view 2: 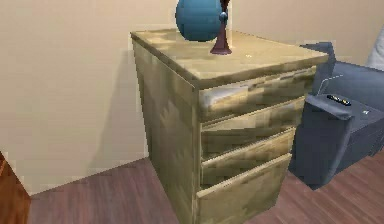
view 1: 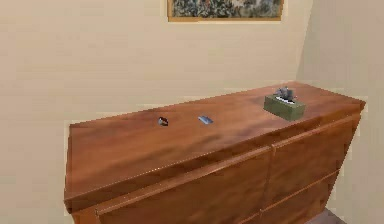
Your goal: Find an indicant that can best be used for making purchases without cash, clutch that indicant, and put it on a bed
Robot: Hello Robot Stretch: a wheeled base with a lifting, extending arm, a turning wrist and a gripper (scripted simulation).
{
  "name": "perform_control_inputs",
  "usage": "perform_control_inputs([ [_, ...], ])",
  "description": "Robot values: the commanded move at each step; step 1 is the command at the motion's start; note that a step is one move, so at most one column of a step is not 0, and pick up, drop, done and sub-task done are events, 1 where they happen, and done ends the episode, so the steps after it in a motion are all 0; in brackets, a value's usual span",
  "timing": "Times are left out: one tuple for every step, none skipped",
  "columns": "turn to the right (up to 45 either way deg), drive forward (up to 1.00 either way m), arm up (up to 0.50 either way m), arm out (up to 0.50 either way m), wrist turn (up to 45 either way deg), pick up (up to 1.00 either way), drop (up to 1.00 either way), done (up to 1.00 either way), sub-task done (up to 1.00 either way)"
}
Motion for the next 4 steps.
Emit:
perform_control_inputs([
  [3.0, 0.0, 0.0, 0.0, 0.0, 0.0, 0.0, 0.0, 0.0],
  [0.0, 0.25, 0.0, 0.0, 0.0, 0.0, 0.0, 0.0, 0.0],
  [-45.0, 0.0, 0.0, 0.0, 0.0, 0.0, 0.0, 0.0, 0.0],
  [-39.0, 0.0, 0.0, 0.0, 0.0, 0.0, 0.0, 0.0, 0.0],
])
